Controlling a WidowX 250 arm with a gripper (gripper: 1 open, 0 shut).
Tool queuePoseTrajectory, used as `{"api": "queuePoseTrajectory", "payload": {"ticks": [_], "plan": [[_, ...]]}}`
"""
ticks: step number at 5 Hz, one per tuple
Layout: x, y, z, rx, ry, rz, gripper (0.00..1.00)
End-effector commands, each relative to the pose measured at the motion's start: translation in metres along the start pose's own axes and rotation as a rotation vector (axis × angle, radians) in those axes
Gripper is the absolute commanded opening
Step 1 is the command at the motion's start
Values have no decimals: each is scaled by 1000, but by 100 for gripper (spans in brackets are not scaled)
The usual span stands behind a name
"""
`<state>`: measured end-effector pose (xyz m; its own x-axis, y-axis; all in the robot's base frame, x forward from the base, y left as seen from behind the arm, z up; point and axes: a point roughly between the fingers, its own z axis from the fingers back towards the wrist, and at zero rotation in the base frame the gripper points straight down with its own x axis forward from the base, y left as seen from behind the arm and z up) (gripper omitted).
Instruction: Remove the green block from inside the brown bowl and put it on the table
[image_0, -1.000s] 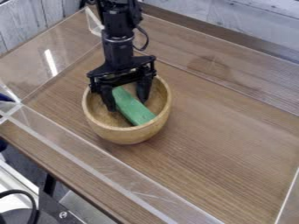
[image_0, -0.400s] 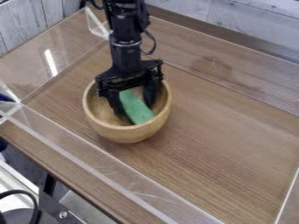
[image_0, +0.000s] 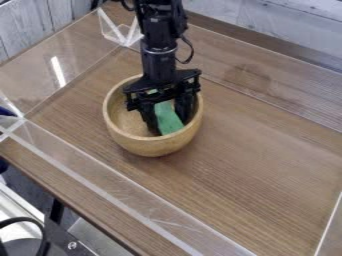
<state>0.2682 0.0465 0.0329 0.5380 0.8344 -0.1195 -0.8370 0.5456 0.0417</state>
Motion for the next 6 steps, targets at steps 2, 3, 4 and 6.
{"api": "queuePoseTrajectory", "payload": {"ticks": [2,3,4,6], "plan": [[2,-7,11,-28,-27,-15,0],[1,-8,13,-29,-25,-23,0],[-1,-9,14,-30,-22,-30,0],[-5,-11,19,-33,-17,-49,0]]}}
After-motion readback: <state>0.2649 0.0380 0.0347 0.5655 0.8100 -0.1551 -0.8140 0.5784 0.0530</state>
